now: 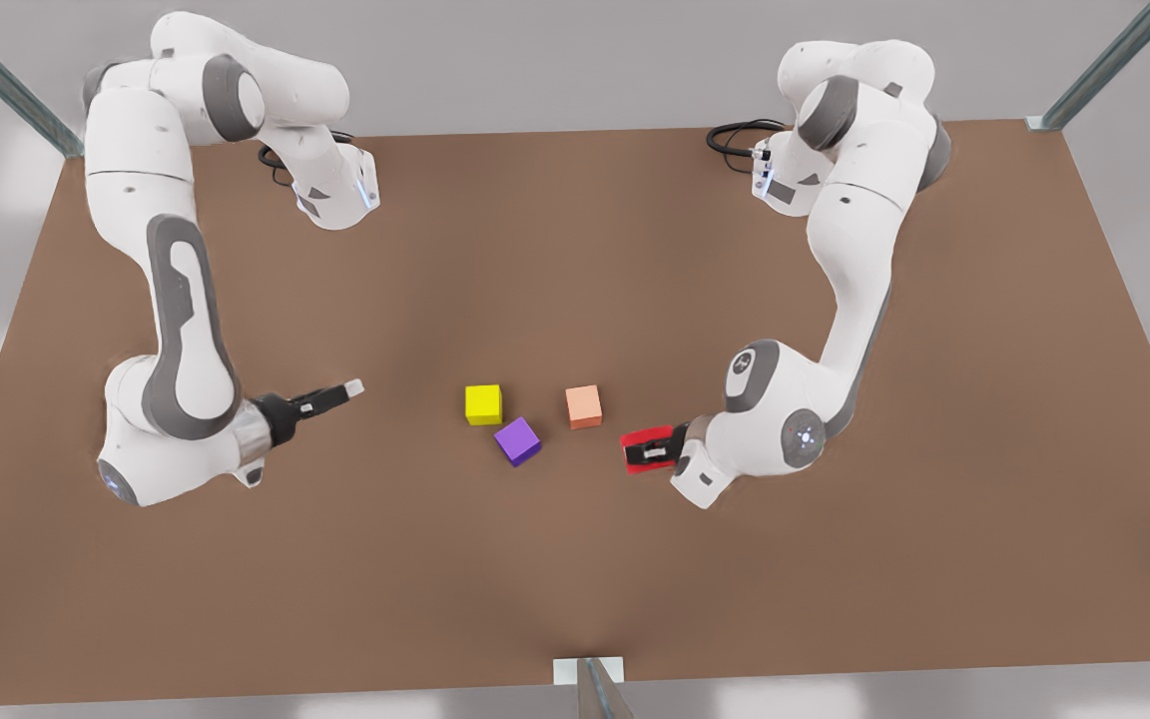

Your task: Pick up red wooden cube and pass to hand red wooden cube and place in blue wooden cube

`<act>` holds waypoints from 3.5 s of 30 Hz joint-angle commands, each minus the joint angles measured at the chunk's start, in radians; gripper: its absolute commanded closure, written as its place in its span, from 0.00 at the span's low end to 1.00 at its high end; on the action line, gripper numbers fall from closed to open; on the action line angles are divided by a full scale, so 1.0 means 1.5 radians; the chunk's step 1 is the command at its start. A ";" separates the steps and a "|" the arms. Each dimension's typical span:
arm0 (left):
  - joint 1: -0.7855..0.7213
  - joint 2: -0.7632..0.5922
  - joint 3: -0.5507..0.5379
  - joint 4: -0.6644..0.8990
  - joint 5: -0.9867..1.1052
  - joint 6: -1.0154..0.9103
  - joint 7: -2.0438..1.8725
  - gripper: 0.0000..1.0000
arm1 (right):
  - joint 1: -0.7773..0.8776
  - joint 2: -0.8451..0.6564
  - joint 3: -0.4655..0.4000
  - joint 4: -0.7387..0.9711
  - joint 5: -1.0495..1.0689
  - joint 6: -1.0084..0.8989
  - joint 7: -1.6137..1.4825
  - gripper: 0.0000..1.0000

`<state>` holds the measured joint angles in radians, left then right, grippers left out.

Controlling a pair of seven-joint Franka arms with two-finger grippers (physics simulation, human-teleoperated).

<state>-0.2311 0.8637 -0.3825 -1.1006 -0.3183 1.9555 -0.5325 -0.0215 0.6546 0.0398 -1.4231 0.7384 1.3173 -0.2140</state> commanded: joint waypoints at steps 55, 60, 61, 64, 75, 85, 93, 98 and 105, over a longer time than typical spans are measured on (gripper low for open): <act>-0.033 0.213 -0.177 0.120 -0.420 0.329 0.569 0.38 | 0.174 0.245 0.032 0.149 0.571 0.268 -1.250 0.00; -0.033 0.215 -0.177 0.121 -0.420 0.329 0.569 0.38 | 0.171 0.243 0.032 0.157 0.571 0.268 -1.249 0.00; -0.033 0.215 -0.177 0.121 -0.420 0.329 0.569 0.38 | 0.171 0.242 0.033 0.159 0.572 0.268 -1.243 0.00; -0.033 0.214 -0.178 0.121 -0.420 0.329 0.569 0.38 | 0.172 0.242 0.033 0.166 0.577 0.268 -1.242 0.00; -0.033 0.218 -0.178 0.121 -0.420 0.329 0.570 0.21 | 0.171 0.242 0.032 0.167 0.578 0.268 -1.242 0.52; 0.029 0.200 -0.184 0.110 -0.414 0.304 0.571 0.00 | 0.168 0.241 0.032 0.166 0.578 0.266 -1.242 0.52; 0.290 -0.020 -0.187 0.097 0.255 -0.343 0.283 0.00 | 0.041 0.142 0.012 0.119 0.123 0.138 -1.053 0.53; 0.342 -0.134 -0.170 0.093 0.352 -0.455 0.253 0.00 | 0.085 0.064 -0.216 0.119 -0.319 0.085 -0.975 0.53; 0.100 -0.393 0.198 -0.211 0.162 -0.363 0.325 0.00 | 0.165 0.020 -0.388 -0.023 -0.386 0.298 -0.978 0.53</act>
<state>-0.0770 0.2783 -0.0938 -1.4179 -0.0315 1.4761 0.0884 0.2197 0.6900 -0.5368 -1.4411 0.2232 1.6292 -1.8584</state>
